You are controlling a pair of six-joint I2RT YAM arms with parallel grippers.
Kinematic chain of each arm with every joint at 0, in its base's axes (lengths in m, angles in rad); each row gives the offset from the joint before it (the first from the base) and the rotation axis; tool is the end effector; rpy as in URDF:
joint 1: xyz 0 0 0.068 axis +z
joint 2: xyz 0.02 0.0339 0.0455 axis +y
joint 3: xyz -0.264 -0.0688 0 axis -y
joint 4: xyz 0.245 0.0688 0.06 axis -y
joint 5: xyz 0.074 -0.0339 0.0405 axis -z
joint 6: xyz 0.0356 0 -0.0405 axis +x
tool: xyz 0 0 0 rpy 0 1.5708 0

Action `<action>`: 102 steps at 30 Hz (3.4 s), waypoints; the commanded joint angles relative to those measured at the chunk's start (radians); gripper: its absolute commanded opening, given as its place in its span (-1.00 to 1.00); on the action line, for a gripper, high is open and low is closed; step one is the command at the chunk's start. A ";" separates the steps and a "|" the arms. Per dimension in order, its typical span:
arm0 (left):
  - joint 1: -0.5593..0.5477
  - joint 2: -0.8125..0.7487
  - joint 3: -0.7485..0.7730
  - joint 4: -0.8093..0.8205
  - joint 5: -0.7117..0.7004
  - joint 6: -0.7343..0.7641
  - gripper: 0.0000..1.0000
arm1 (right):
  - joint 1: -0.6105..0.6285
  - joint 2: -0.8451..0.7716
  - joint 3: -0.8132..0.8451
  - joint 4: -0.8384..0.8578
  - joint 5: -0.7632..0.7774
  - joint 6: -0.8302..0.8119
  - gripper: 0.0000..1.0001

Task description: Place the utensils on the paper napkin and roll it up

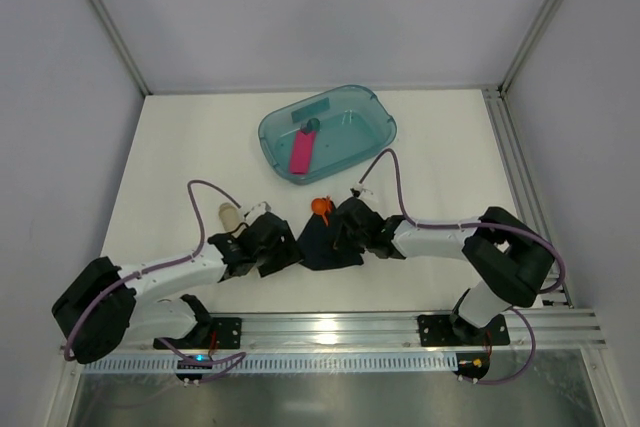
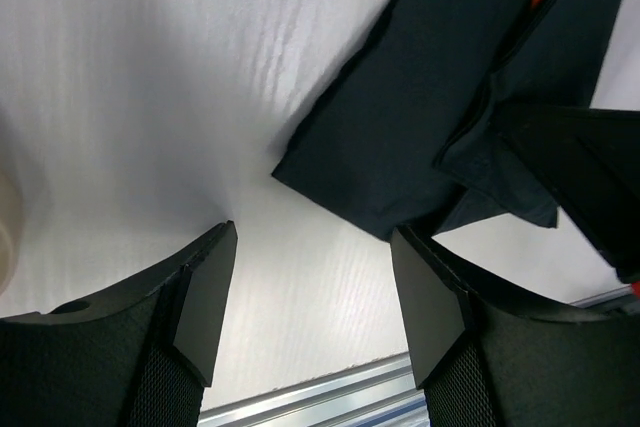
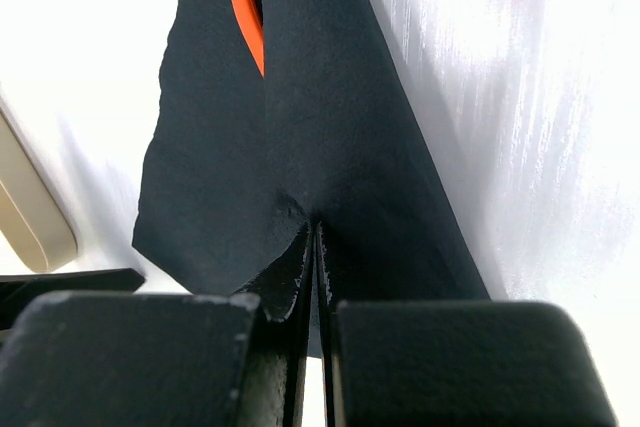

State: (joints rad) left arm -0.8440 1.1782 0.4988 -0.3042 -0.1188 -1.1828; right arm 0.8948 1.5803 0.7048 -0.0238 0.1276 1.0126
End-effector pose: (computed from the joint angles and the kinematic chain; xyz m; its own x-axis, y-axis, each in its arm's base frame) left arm 0.1413 -0.1525 0.1591 -0.8558 -0.4208 -0.3009 -0.2478 0.8441 -0.4755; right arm 0.1872 0.2262 0.1422 -0.8737 0.2553 -0.4140 0.0319 0.8794 0.4750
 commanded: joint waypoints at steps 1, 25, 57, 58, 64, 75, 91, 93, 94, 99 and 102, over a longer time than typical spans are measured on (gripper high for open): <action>-0.001 0.053 -0.034 0.108 -0.002 -0.052 0.36 | 0.000 0.026 0.013 -0.019 0.033 0.015 -0.92; -0.020 -0.032 -0.147 0.543 -0.010 -0.026 0.14 | 0.007 0.015 -0.024 0.019 0.033 0.024 -0.92; -0.021 0.041 0.075 0.442 -0.064 0.104 -0.99 | 0.024 -0.011 -0.067 0.124 0.024 0.020 -0.92; -0.021 0.053 0.086 0.442 -0.056 0.106 -0.99 | 0.026 -0.006 -0.067 0.125 0.023 0.018 -0.92; -0.021 0.142 0.127 0.488 -0.004 0.129 -1.00 | 0.032 -0.005 -0.074 0.153 0.014 0.001 -0.92; -0.021 0.248 0.142 0.631 0.186 0.189 -0.99 | 0.030 -0.003 -0.100 0.237 -0.022 -0.035 -0.92; -0.021 0.293 0.130 0.602 0.166 0.204 -1.00 | 0.024 -0.109 -0.065 0.182 -0.046 -0.192 -0.82; -0.021 0.299 0.133 0.600 0.165 0.206 -0.99 | 0.023 -0.134 -0.067 0.171 -0.039 -0.201 -0.78; -0.021 0.302 0.135 0.600 0.166 0.206 -0.99 | 0.015 -0.140 -0.067 0.165 -0.045 -0.215 -0.75; -0.021 0.313 0.133 0.600 0.169 0.204 -0.99 | -0.003 -0.207 -0.070 0.121 -0.051 -0.261 -0.67; -0.020 0.317 0.135 0.599 0.171 0.204 -0.99 | -0.029 -0.241 -0.062 0.072 -0.056 -0.295 -0.58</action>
State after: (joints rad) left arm -0.8623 1.4818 0.6182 0.2695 0.0608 -1.0012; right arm 0.8780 1.4025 0.6022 0.0410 0.1009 0.7742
